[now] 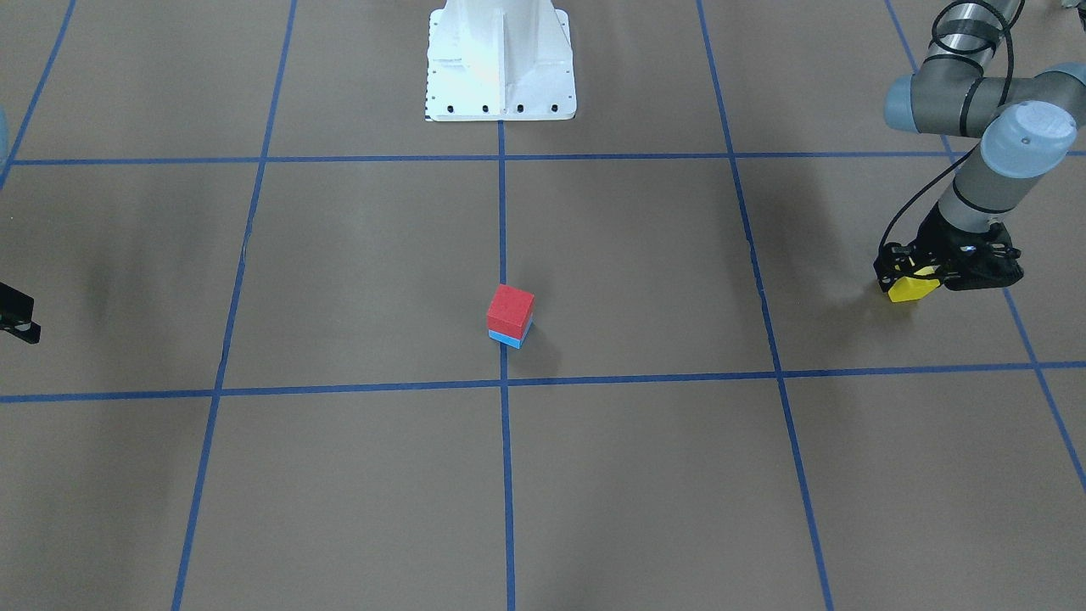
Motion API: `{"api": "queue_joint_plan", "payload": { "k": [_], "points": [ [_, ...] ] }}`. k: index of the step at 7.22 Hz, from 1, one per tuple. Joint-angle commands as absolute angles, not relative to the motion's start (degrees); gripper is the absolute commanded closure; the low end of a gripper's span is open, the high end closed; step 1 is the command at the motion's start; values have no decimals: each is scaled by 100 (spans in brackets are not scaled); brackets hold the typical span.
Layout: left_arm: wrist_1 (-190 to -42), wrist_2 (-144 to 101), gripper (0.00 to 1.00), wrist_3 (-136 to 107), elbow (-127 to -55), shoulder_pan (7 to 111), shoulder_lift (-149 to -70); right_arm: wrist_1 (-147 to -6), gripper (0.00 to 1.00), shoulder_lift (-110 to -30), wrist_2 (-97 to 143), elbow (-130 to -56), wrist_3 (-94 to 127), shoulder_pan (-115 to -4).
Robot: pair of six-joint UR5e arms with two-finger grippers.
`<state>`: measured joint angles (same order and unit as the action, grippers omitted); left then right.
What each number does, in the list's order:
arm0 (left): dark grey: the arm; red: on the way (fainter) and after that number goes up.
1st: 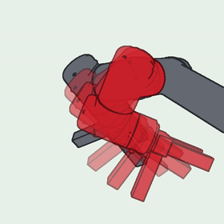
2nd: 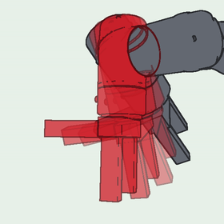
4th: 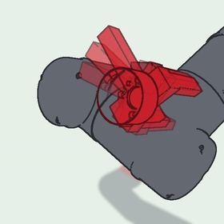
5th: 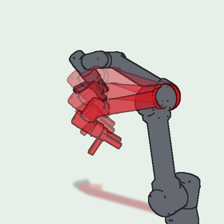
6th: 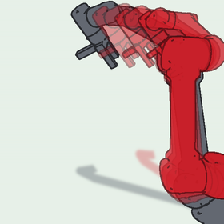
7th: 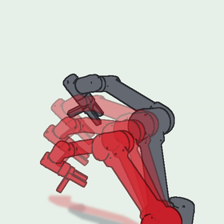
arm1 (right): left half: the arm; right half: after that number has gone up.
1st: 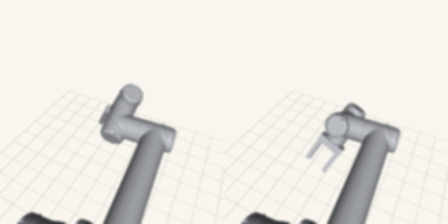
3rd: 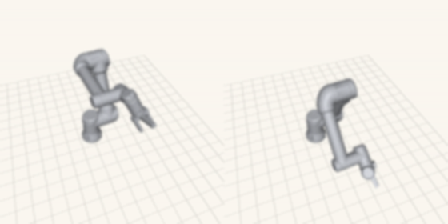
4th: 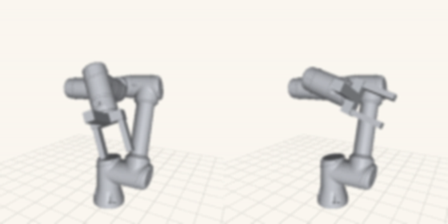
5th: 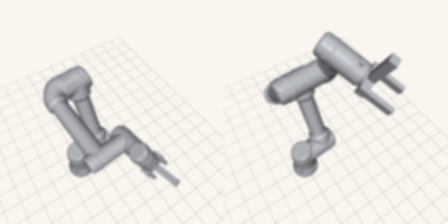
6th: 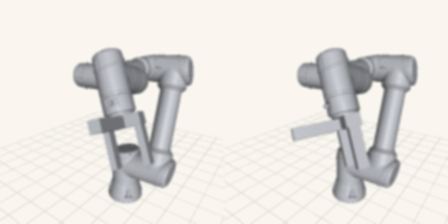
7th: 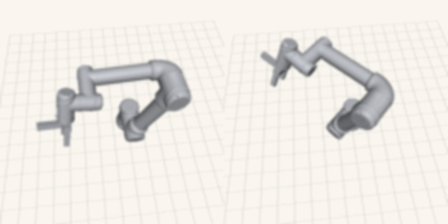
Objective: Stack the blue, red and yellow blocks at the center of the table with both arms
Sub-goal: 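Carry the yellow cube with the left gripper onto the red cube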
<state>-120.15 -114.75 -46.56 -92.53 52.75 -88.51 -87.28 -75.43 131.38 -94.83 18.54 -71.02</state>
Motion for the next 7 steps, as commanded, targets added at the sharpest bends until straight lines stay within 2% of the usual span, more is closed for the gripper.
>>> {"api": "queue_joint_plan", "payload": {
  "k": [1, 2, 3, 4, 5, 6, 7],
  "points": [
    [-11962, -11557, 100, -4623, -9386, 5291, -8842, -8728, 1, -7541, 13148, -9483, 1854, -7102],
    [-11762, -11923, 100, -4614, -9604, 5361, -8877, -8728, 1, -7541, 13148, -9483, 1854, -7110],
    [-11125, -11996, 100, -4614, -10094, 5422, -8920, -8728, 1, -7541, 13148, -9483, 1837, -7136],
    [-9996, -12006, 100, -4571, -10760, 5379, -9339, -8728, 1, -7541, 13157, -9475, 1820, -7163],
    [-8401, -11988, 100, -4344, -11071, 5379, -10543, -8728, 1, -7541, 13149, -9475, 1811, -7163],
    [-7028, -11953, 100, -4351, -11031, 5231, -11965, -8728, 1, -7550, 13157, -9475, 1811, -7172],
    [-6527, -11927, 100, -4429, -10978, 4699, -12780, -8728, 1, -7559, 13166, -9475, 1811, -7189]
  ]
}}
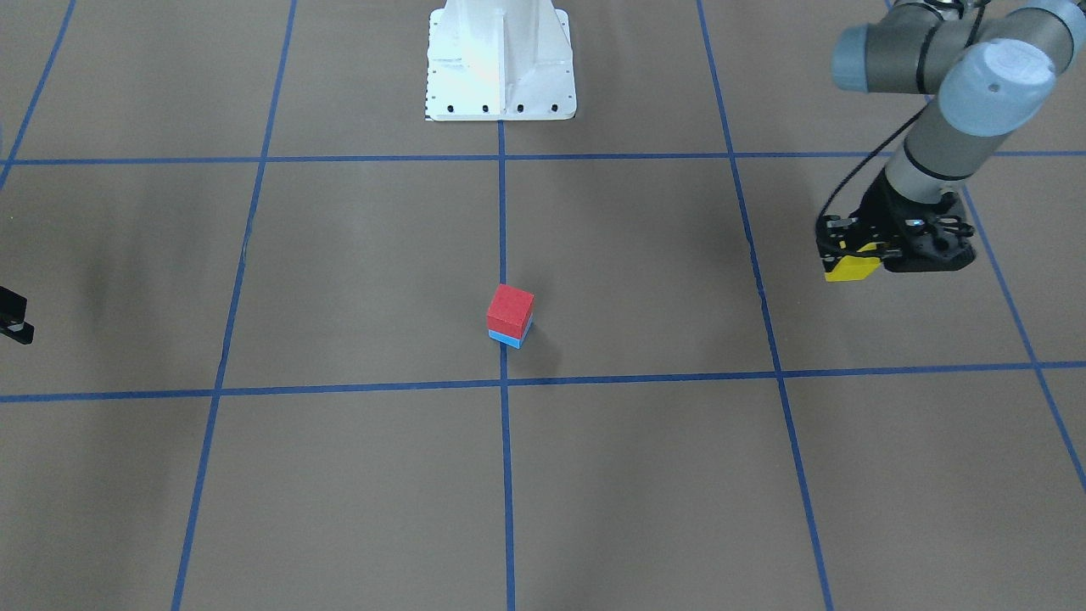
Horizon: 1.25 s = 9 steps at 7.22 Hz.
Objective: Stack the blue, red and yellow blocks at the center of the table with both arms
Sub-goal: 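Carry the yellow cube with the left gripper onto the red cube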
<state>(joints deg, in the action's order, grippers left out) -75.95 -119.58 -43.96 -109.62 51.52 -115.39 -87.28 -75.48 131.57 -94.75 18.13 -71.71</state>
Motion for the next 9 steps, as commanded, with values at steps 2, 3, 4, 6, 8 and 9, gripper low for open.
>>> {"api": "queue_joint_plan", "payload": {
  "k": [2, 3, 4, 6, 8, 9],
  "points": [
    [-6617, -11542, 100, -4430, -9835, 4012, -14133, -8736, 1, -7576, 13175, -9466, 1802, -7198],
    [-7018, -11357, 100, -4430, -8895, 3747, -14803, -8736, 1, -7576, 13184, -9466, 1802, -7198],
    [-7544, -11329, 100, -4430, -8564, 3683, -14853, -8736, 1, -7576, 13175, -9448, 1802, -7198],
    [-8318, -11128, 100, -4420, -7975, 3691, -14871, -8736, 1, -7585, 13192, -9431, 1802, -7198],
    [-8718, -11118, 100, -4377, -7647, 3683, -14906, -8745, 1, -7585, 13175, -9422, 1802, -7190],
    [-8719, -11118, 100, -4360, -7646, 3683, -14906, -8745, 1, -7585, 13175, -9422, 1802, -7198]
  ]
}}
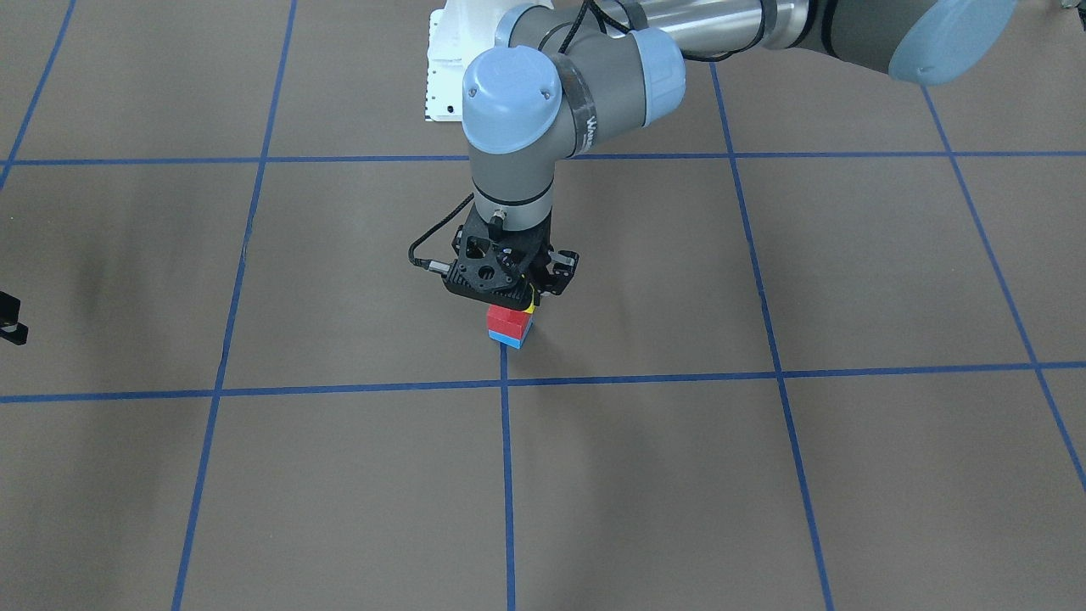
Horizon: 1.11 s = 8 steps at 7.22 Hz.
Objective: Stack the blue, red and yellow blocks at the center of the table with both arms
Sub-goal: 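Carry the yellow cube with the left gripper onto the red cube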
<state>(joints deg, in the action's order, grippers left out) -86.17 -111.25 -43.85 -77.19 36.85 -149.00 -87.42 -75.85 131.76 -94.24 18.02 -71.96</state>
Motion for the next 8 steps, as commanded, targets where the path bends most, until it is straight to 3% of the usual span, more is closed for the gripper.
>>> {"api": "queue_joint_plan", "payload": {
  "k": [1, 3, 4, 5, 8],
  "points": [
    [-8719, -11118, 100, -4342, -7638, 3691, -14906, -8745, 1, -7585, 13184, -9422, 1802, -7198],
    [-8727, -11109, 100, -4359, -7620, 3630, -14898, -8745, 1, -7585, 13175, -9422, 1802, -7189],
    [-8728, -11109, 47, -4359, -7611, 3595, -14897, -8745, 1, -7594, 13184, -9422, 1802, -7189],
    [-8736, -11048, 0, -4385, -7629, 3577, -14897, -8745, 1, -7585, 13184, -9422, 1802, -7198],
    [-8842, -11004, 0, -4403, -7760, 3681, -14897, -8754, 1, -7576, 13175, -9413, 1793, -7190]
  ]
}}
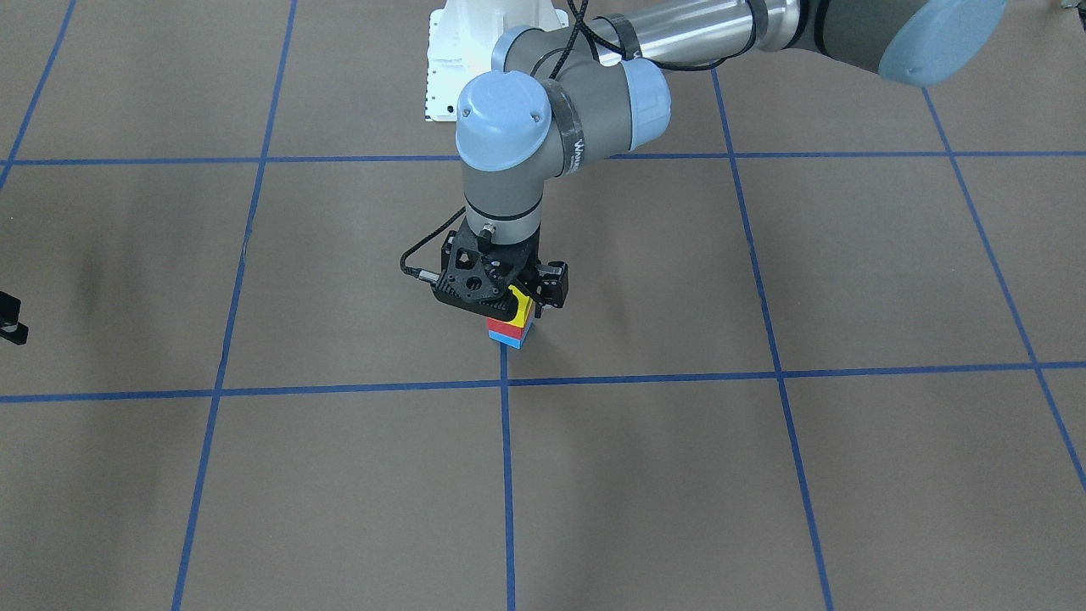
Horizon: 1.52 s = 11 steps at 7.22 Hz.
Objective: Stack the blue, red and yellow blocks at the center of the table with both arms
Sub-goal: 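Open the left gripper and withdraw it from the stack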
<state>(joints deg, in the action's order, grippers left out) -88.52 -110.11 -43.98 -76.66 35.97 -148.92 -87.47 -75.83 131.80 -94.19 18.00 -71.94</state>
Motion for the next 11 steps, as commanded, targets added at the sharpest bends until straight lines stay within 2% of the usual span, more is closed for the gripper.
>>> {"api": "queue_joint_plan", "payload": {
  "k": [1, 2, 3, 4, 5, 6, 7, 8, 9, 11],
  "points": [
    [-8450, -11047, 0, -4334, -8274, 3978, -14837, -8780, 1, -7550, 13192, -9422, 1793, -7216],
    [-7689, -11405, 0, -3698, -8975, 4416, -14531, -8754, 1, -7567, 13166, -9413, 1784, -7233],
    [-7212, -11887, 0, -2943, -9983, 5013, -13589, -8728, 1, -7602, 13140, -9422, 1784, -7277],
    [-7459, -12144, 0, -2588, -11263, 5462, -11674, -8719, 1, -7629, 13105, -9457, 1862, -7277],
    [-8628, -12190, 0, -1966, -11659, 6076, -9923, -8727, 0, -7681, 13096, -9405, 1872, -7277],
    [-9588, -12199, 0, -1760, -11419, 6743, -8861, -8719, 0, -7682, 12843, -9396, 1811, -7347],
    [-9667, -12495, 0, -592, -10851, 7594, -8616, -8719, 0, -7743, 12728, -9387, 1767, -7504],
    [-9729, -12994, 0, 795, -9889, 8499, -8657, -8719, 0, -7865, 12814, -9456, 1506, -7802],
    [-9747, -13025, 0, 1548, -9166, 8943, -8840, -8719, 0, -8110, 12832, -9448, 972, -8005],
    [-9747, -12921, 0, 1529, -8965, 8938, -8877, -8832, 0, -8270, 13033, -9405, 545, -8479]
  ]
}}
